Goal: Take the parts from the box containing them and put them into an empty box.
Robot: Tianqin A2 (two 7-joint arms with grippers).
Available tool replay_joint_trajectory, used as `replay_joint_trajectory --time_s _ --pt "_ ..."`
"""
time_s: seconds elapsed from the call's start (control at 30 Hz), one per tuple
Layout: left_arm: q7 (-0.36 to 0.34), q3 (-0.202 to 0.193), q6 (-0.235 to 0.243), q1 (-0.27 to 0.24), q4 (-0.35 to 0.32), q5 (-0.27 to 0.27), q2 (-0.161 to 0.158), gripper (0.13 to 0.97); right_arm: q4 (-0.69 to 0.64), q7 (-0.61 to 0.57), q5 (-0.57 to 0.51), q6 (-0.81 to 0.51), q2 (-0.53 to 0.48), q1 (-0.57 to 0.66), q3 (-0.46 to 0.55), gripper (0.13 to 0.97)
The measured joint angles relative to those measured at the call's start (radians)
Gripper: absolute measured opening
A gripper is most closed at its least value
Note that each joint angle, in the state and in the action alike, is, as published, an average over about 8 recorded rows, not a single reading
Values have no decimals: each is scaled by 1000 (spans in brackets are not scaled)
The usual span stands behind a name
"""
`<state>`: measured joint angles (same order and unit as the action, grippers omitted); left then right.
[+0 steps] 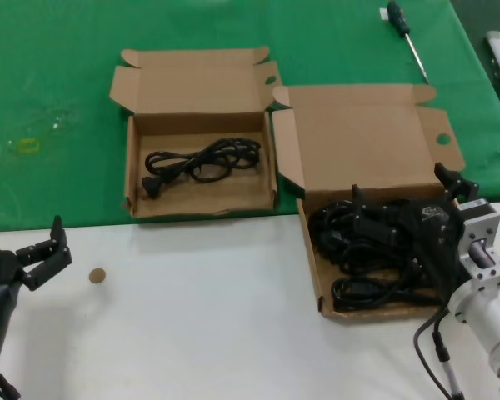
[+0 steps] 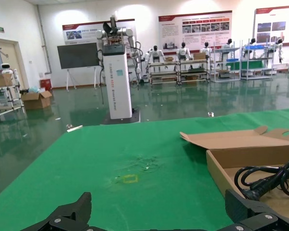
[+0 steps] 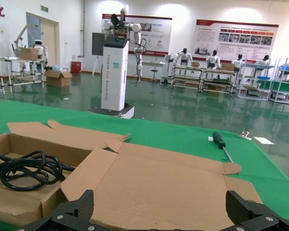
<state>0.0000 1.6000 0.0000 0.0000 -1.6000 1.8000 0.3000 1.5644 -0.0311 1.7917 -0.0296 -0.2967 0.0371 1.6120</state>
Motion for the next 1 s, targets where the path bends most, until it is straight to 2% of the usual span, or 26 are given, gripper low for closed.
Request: replay_joint_trajectory --time_s 1.0 --pt "0 0 0 0 0 0 0 966 0 0 0 0 0 0 0 966"
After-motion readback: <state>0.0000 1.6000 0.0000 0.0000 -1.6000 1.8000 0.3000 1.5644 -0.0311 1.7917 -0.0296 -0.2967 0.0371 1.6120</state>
